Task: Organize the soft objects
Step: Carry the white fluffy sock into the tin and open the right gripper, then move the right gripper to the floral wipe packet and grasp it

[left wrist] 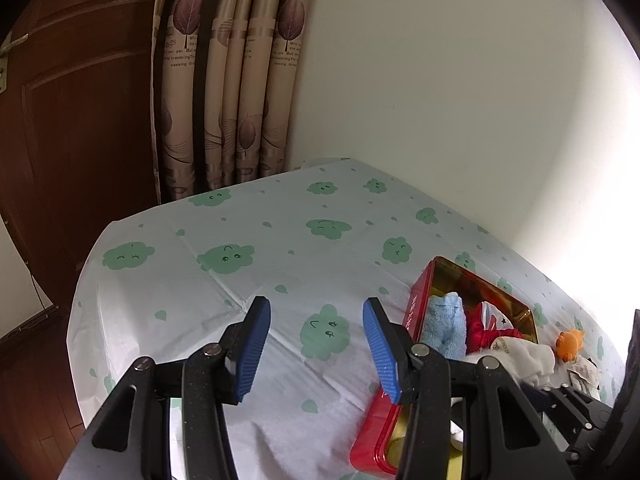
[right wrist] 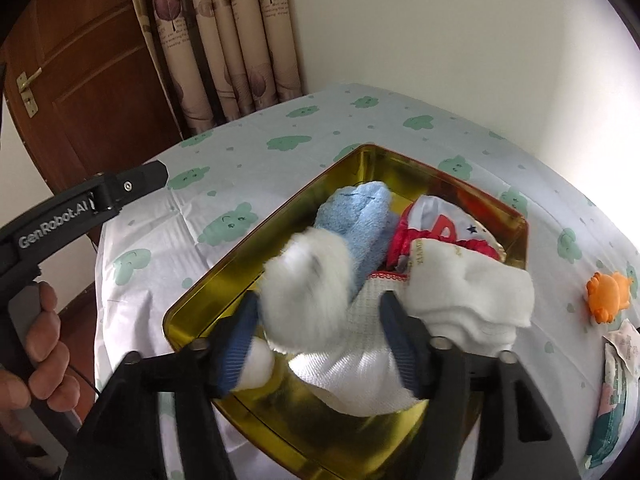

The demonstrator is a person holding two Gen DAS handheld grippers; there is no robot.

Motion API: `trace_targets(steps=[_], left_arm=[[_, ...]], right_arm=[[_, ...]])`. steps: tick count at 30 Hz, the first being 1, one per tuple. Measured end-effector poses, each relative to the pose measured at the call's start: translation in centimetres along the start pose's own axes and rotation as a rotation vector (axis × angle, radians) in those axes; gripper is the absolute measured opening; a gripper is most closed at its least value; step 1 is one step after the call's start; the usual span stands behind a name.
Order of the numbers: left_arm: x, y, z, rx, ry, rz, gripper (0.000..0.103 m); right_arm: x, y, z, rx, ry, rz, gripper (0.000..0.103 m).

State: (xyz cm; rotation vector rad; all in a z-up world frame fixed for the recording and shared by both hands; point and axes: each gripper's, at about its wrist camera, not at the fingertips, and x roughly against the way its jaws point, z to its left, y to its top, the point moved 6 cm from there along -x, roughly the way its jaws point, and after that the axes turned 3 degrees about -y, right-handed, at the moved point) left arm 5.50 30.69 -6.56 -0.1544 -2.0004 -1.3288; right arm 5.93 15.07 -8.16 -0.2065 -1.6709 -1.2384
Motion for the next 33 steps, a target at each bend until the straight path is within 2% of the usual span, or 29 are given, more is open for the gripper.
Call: trace_targets(steps=[5, 9, 13, 23, 26, 29, 33], left_arm=[[-0.1, -0.1, -0.2, -0.012, 0.001, -0.004, 0.049], [-0.1, -0.2, -0.5, -0.024, 0.002, -0.003, 0.049], [-0.1, -0.3, -0.7, -0.037, 0.004, -0.006, 0.049], [0.2, -0.5, -1.5, -0.075, 0.013, -0.015, 0.049], [0.2, -0.7, -1.8, -0.093, 0.010, -0.014, 0.049], [0.2, -0.8, -2.2, -0.111, 0.005, -0.013, 0.049], [0.1, -1.0, -2.5, -0.132, 0.010, -0.013, 0.049]], right_arm=[[2.0, -0.2, -1.1, -0.027, -0.006, -0.032, 0.064], [4.3, -1.0, -3.6, -0.060, -0.046, -0.053, 0.064], [6.5, -2.5, -8.0, -0.111, -0.123, -0.061, 0.064], [10.7, -7.9, -22.6, -0.335, -0.352, -0.047, 0.064], [10.7, -9.1, -26.0, -0.406, -0.376, -0.033, 0.064], [10.1, -10.0, -28.7, -0.471, -0.364, -0.019, 0.064], [8.5, -10.5, -31.0, -0.509, -0.365, -0.004, 0.064]])
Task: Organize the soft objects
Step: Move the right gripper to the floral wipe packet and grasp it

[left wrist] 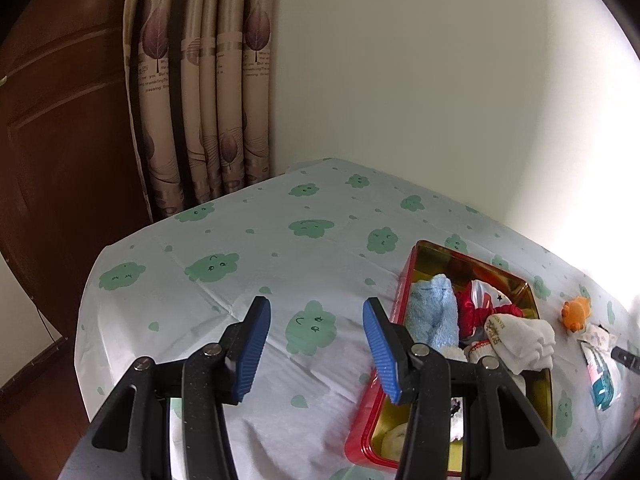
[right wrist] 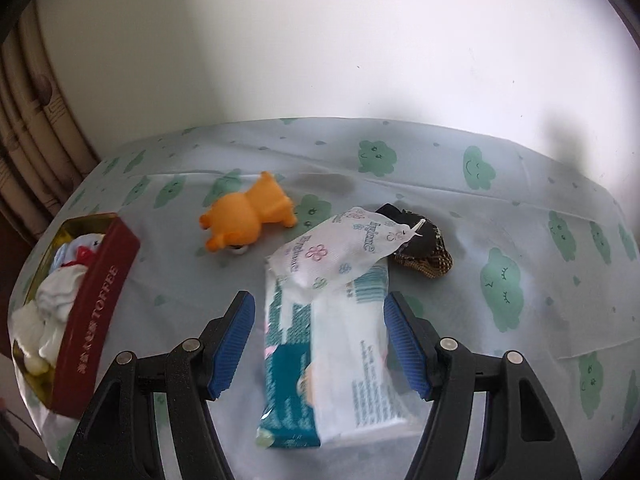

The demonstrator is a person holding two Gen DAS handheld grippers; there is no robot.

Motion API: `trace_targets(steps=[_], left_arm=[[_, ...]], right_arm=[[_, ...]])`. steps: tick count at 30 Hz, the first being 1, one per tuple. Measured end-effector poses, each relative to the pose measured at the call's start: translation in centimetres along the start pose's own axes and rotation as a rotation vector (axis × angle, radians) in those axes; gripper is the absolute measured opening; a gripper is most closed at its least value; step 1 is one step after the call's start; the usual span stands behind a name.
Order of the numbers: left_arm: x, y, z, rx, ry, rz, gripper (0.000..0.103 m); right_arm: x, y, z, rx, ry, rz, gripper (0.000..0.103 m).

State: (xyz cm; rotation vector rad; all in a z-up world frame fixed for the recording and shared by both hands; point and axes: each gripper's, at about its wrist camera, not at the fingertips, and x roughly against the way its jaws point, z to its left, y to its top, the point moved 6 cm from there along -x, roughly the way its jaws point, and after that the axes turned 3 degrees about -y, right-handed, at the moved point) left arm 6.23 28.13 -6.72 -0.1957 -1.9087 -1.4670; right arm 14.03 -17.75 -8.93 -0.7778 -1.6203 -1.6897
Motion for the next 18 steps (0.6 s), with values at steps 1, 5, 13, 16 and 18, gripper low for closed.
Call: trace_targets(steps=[1, 5, 13, 16, 18], left_arm=[[-0.1, 0.0, 0.0, -0.003, 0.003, 0.000, 0.049], [-0.2, -0.1, -0.1, -0.005, 0.008, 0.001, 0.049], [-0.7, -0.1, -0.6, -0.030, 0.010, 0.006, 0.049], [-0.9, -0.2, -0.9, -0.050, 0.020, 0.008, 0.049], [-1.0, -0.2, -1.1, -0.067, 0.025, 0.007, 0.049]], right_arm=[[-0.6, 0.3, -0.3, -0.011, 0.001, 0.003, 0.064], [-2.5, 1.4, -0.5, -0.033, 0.014, 0.017, 0.064], [-5.9, 3.6, 0.4, -0.032, 0.012, 0.038, 0.064], [-6.8, 4.3, 0.7, -0.027, -0.001, 0.043, 0.060], [-7.2, 4.6, 1.0, -0.009, -0.018, 0.046, 0.043]])
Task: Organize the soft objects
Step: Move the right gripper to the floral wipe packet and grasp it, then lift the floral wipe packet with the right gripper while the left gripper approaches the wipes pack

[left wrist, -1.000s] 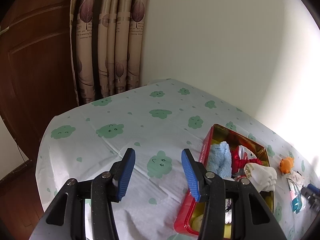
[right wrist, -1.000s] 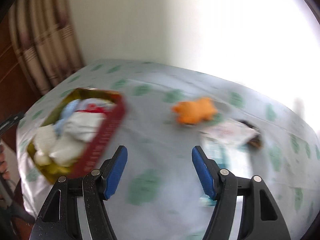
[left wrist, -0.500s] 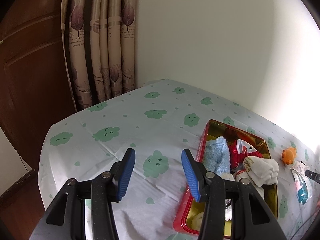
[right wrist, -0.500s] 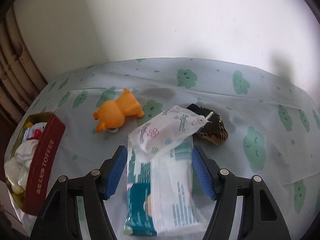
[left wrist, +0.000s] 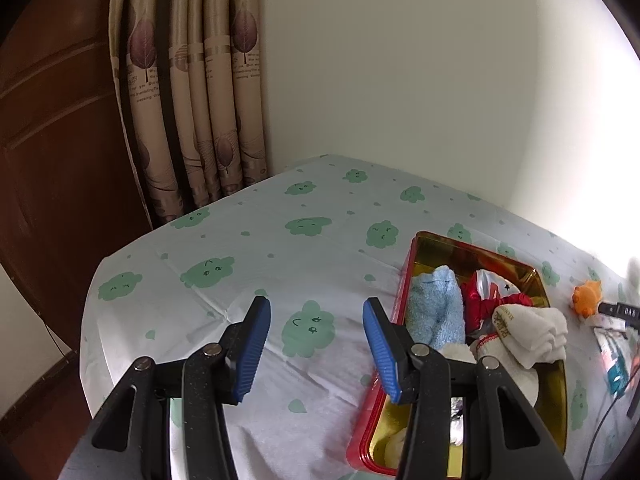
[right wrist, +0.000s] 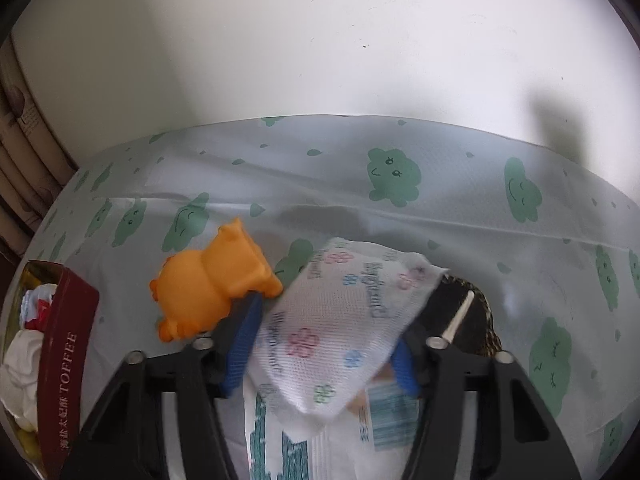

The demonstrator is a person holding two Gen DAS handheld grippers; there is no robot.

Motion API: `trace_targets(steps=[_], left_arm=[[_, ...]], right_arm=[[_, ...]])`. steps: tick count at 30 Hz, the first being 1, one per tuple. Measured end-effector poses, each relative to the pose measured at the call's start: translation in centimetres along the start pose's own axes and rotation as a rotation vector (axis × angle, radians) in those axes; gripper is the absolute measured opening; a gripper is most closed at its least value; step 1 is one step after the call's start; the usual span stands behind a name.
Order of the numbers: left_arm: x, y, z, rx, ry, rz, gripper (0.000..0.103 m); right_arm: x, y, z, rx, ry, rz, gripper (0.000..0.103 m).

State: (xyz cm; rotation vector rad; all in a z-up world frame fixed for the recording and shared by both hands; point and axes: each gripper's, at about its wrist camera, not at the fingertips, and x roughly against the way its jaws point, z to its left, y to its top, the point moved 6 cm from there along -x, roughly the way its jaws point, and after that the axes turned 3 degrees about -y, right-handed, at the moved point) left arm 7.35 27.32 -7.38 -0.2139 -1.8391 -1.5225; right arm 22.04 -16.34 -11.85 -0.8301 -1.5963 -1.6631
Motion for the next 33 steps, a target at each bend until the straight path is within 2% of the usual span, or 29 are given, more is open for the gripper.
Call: trace_targets(steps=[4, 6, 8, 13, 21, 28, 31, 33], left_arm=[[0.0, 0.0, -0.4, -0.023, 0.003, -0.006, 0.049], [0.0, 0.0, -0.6, -0.030, -0.002, -0.007, 0.049], [0.0, 0.0, -0.6, -0.028, -0.003, -0.007, 0.049], [0.2, 0.0, -0.4, -0.018, -0.003, -0.011, 0.049], [0.5, 0.0, -0.6, -0.027, -0.011, -0.020, 0.049], [0.7, -0.2, -1.4, -0.058, -0.029, -0.018, 0.049], [1.2, -0.3, -2.0, -0.069, -0.031, -0.031, 0.049], [2.1, -0.2, -2.4, -0.058, -0.059, -0.051, 0.049]], right_arm=[[-0.5, 0.2, 0.6, 0.025, -0.005, -0.005, 0.030], [-0.3, 0.2, 0.9, 0.043, -0.002, -0.016, 0.018], [0.1, 0.0, 1.4, 0.065, 0.004, -0.026, 0.013], [1.4, -0.6, 2.5, 0.139, -0.024, -0.066, 0.010], [4.9, -0.9, 1.5, 0.139, -0.044, -0.126, 0.010], [7.9, -2.7, -2.3, 0.064, -0.090, -0.169, 0.010], [8.9, -3.6, -4.9, 0.027, -0.148, -0.190, 0.010], [9.3, -4.1, -6.6, 0.008, -0.180, -0.195, 0.010]])
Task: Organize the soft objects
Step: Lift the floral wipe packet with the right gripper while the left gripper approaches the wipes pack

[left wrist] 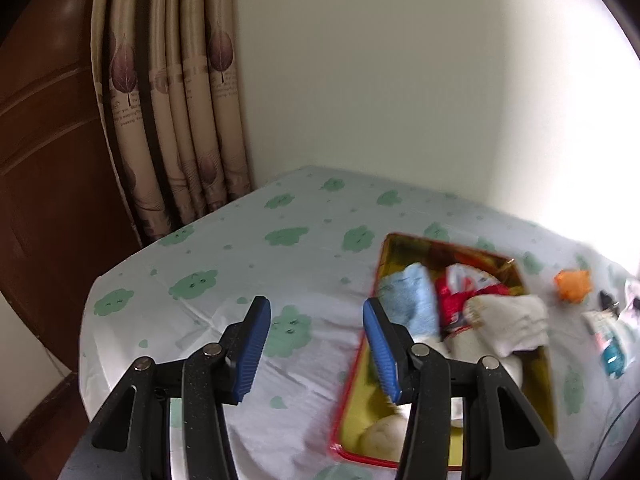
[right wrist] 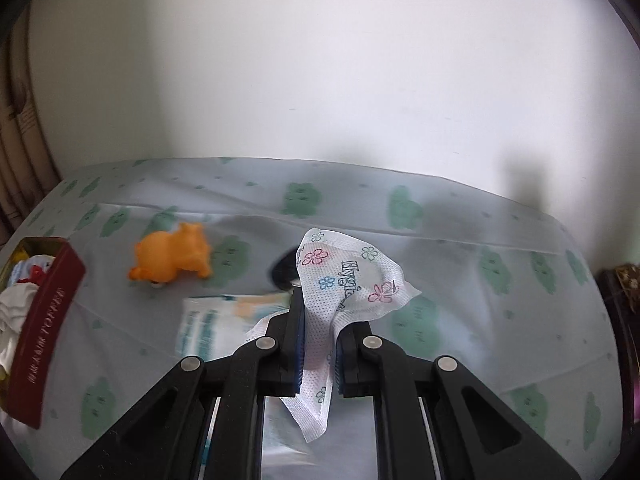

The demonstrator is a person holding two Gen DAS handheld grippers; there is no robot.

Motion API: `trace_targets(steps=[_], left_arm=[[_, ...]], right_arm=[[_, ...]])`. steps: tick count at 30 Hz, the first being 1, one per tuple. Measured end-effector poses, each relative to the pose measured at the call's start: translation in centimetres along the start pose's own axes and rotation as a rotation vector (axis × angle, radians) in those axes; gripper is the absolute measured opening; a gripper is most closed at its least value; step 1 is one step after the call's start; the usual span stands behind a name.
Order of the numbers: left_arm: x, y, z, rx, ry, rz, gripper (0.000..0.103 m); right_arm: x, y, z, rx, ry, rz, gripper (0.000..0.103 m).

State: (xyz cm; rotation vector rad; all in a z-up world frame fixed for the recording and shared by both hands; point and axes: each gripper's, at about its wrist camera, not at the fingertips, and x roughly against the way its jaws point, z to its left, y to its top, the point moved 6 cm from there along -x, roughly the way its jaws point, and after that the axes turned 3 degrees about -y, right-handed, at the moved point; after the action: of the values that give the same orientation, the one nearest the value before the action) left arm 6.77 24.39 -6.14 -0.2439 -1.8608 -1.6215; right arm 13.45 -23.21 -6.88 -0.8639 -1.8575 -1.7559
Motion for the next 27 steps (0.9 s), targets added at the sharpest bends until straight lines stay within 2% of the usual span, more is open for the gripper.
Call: trace_targets(steps=[4, 6, 8, 11, 17, 21, 27], left_arm=[[0.7, 0.1, -2.8, -0.026, -0.075, 0.058, 0.049], [1.5, 0.5, -5.1, -0.059, -0.115, 0.059, 0.050], [2.2, 0.9, -7.7, -0.104, -0.164, 0.065, 0.062], [3.0, 1.1, -12.6, -0.162, -0.269, 0.092, 0.065], [2.5, -0.6, -23.1, -0.194, -0.493, 0.290, 0.067], [2.2, -1.9, -28.9, -0.229, -0.544, 0.345, 0.067], [0.6, -4.1, -36.6, -0.231, -0.603, 0.501, 0.068]], right_arm=[[-0.3, -1.4, -3.8, -0.040, -0.057, 0.015, 0.010], [-0.8, -2.3, -5.3, -0.047, -0.080, 0.028, 0.010], [-1.1, -3.4, -6.5, -0.062, -0.083, 0.045, 0.010], [-1.4, -5.0, -7.9, -0.083, -0.076, 0.065, 0.010], [-0.8, -6.2, -9.1, -0.092, -0.054, 0.061, 0.010], [-0.3, -6.7, -9.6, -0.099, -0.048, 0.057, 0.010], [-0.6, -7.0, -10.1, -0.135, -0.020, 0.062, 0.011]])
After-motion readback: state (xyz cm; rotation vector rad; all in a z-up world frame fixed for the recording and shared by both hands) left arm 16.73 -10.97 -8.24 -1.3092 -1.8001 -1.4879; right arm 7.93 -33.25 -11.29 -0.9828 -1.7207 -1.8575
